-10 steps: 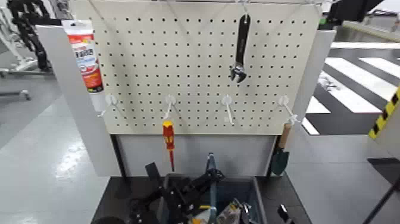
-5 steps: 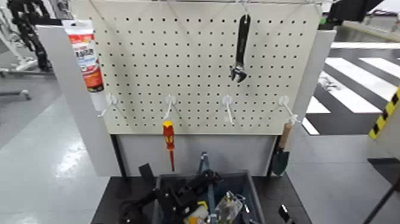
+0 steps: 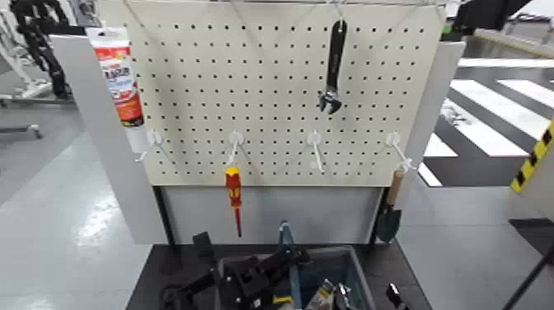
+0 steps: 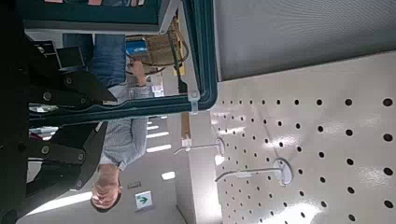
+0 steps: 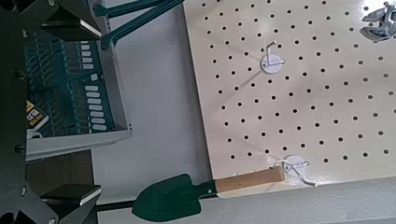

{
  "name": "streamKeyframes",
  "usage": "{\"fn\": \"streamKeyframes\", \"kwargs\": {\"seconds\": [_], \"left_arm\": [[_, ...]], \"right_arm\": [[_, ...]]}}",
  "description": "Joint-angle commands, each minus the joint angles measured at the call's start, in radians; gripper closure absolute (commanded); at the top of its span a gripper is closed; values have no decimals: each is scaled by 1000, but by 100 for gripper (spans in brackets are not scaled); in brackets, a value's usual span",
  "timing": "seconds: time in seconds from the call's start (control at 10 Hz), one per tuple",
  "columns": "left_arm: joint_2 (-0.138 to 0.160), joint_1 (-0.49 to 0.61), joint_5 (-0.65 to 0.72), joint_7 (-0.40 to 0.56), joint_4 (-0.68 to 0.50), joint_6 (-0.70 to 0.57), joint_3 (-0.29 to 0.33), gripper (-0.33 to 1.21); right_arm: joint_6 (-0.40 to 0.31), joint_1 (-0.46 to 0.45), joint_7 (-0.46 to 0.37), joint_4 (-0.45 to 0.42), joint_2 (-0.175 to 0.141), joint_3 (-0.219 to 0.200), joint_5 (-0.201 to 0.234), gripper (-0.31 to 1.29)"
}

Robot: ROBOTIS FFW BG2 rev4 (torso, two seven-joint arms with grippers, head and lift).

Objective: Grasp the handle of the crate.

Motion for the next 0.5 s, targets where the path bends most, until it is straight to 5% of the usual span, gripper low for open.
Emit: {"fn": "streamKeyframes", "kwargs": {"seconds": [0.1, 0.5], "left_arm": [[19, 16, 36, 27, -22, 48, 6, 119], [56, 21, 152, 65, -29, 117, -17, 119]], "right_arm": [[0, 0, -2, 0, 1, -1, 0, 15], [6, -2, -2, 0, 1, 2, 5, 15]]}}
